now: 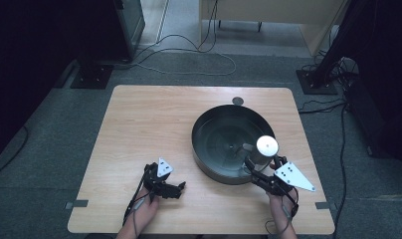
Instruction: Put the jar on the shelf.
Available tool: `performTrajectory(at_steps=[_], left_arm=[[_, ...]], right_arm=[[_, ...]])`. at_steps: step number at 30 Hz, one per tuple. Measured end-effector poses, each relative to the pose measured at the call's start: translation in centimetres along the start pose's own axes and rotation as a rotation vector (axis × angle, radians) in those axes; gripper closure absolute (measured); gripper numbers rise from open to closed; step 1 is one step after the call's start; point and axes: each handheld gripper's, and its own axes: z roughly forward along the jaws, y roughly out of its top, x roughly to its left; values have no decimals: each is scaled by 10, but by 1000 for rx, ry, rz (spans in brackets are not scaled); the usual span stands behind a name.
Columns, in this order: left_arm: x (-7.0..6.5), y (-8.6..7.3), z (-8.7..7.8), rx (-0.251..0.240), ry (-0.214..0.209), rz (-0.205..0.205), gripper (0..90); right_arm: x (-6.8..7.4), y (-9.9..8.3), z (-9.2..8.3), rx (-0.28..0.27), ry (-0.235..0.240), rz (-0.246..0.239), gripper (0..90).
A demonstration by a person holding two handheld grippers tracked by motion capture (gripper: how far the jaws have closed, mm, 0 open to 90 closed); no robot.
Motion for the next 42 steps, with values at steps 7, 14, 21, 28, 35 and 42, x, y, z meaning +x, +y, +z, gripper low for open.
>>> performTrajectory(at_steps=[7, 14, 21, 28, 35, 42], left_arm=[[0, 0, 0, 0, 0, 0, 0], [0, 0, 0, 1, 0, 1, 0], [0, 0, 0, 1, 0, 0, 0], [0, 0, 0, 0, 0, 0, 0], [0, 0, 0, 0, 0, 0, 0], [0, 0, 0, 0, 0, 0, 0]], right_arm=[[1, -5, 4, 49, 14, -1, 304], [0, -10, 8, 91, 21, 14, 304], [-4, -14, 10, 122, 33, 56, 303], [-6, -16, 10, 124, 41, 59, 303], [-5, -16, 10, 127, 31, 68, 299], [-6, -14, 9, 146, 42, 71, 279]])
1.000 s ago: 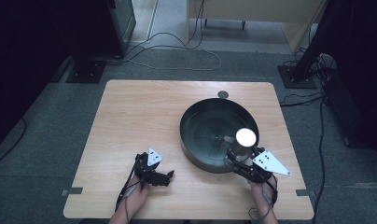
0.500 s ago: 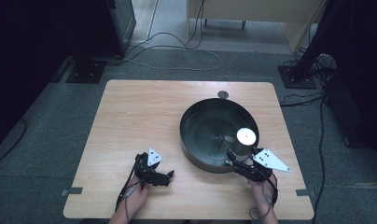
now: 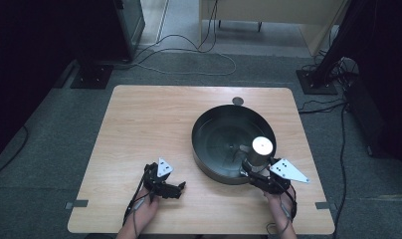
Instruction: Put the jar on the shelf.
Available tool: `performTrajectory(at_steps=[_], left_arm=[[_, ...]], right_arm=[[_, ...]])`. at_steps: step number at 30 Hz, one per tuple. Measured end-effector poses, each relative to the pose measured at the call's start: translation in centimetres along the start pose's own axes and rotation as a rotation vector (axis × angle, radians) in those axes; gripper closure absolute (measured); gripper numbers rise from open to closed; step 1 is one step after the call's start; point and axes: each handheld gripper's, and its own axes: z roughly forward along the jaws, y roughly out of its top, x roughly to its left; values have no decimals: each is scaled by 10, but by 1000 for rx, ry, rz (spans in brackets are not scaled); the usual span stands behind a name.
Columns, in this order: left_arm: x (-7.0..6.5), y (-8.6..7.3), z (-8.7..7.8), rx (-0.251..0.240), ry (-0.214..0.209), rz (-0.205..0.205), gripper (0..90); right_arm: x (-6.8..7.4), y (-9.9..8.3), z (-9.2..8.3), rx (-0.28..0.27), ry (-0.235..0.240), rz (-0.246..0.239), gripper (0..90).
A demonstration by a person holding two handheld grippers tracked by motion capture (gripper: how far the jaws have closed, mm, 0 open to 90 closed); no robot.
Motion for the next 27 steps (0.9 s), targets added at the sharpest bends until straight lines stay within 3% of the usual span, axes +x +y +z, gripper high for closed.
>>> performTrajectory(at_steps=[15, 27], left_arm=[[0, 0, 0, 0, 0, 1, 0], [0, 0, 0, 0, 0, 1, 0]], right_arm=[[-4, -1, -3, 76, 17, -15, 203], [-7, -2, -8, 106, 35, -31, 183]])
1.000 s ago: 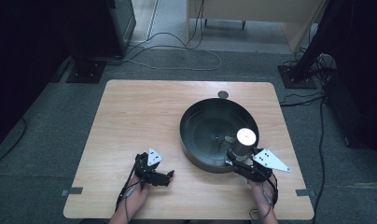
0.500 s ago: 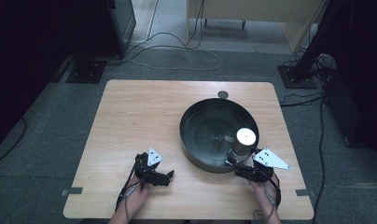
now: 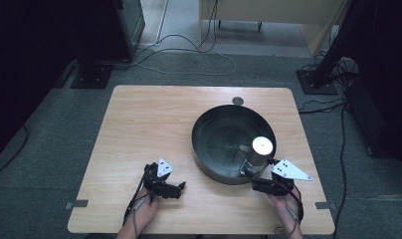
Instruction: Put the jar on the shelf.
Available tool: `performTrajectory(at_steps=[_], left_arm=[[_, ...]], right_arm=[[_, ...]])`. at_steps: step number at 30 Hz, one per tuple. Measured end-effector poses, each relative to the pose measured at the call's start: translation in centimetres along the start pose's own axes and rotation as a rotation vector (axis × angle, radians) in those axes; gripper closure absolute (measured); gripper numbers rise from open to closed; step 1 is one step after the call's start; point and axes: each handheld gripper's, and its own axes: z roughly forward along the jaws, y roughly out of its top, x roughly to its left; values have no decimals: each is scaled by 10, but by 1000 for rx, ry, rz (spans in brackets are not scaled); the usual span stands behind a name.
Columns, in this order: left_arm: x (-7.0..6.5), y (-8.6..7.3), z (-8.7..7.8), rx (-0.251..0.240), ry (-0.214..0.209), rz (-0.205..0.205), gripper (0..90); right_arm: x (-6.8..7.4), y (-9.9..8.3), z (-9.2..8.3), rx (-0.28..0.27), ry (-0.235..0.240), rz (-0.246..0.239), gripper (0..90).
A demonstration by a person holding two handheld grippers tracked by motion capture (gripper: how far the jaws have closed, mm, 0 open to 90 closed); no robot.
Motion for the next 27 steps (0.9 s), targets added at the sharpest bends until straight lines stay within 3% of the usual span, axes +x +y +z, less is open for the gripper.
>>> performTrajectory(at_steps=[27], left_arm=[[0, 0, 0, 1, 0, 1, 0]], right_arm=[[-7, -3, -15, 14, 68, -35, 179]])
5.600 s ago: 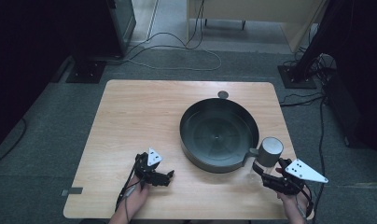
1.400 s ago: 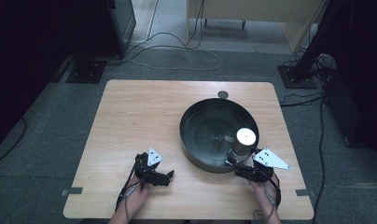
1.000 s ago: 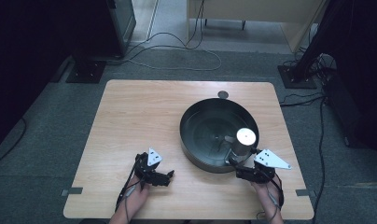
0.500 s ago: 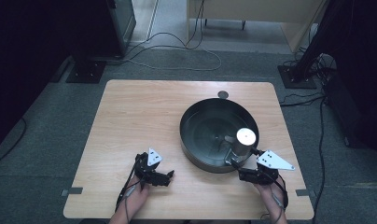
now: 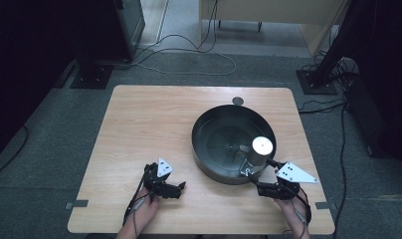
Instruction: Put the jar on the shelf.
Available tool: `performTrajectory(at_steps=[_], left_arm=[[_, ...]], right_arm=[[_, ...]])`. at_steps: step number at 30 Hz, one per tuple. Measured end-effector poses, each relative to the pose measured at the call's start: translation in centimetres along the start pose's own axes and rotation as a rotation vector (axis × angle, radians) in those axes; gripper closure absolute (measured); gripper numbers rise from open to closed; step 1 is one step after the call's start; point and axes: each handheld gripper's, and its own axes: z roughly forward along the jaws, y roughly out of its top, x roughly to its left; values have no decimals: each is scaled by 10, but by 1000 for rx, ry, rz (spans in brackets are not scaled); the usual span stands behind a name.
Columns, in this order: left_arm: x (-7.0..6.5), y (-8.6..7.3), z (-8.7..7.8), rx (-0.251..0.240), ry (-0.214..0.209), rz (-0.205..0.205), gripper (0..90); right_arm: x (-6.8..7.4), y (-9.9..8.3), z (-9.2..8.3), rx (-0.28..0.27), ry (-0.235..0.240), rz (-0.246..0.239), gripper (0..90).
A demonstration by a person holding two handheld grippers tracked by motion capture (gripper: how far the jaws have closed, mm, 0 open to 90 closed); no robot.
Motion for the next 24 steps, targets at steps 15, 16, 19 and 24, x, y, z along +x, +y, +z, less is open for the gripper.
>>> performTrajectory(at_steps=[15, 16, 19, 24], left_arm=[[0, 0, 0, 0, 0, 0, 0], [0, 0, 0, -1, 0, -1, 0], [0, 0, 0, -1, 0, -1, 0], [0, 0, 0, -1, 0, -1, 0]], right_arm=[[-4, -4, -9, 16, 9, -23, 179], [-4, -4, -9, 15, 12, -25, 179], [-4, -5, -11, 14, 15, -30, 179], [-6, -6, -15, 10, 15, -32, 179]])
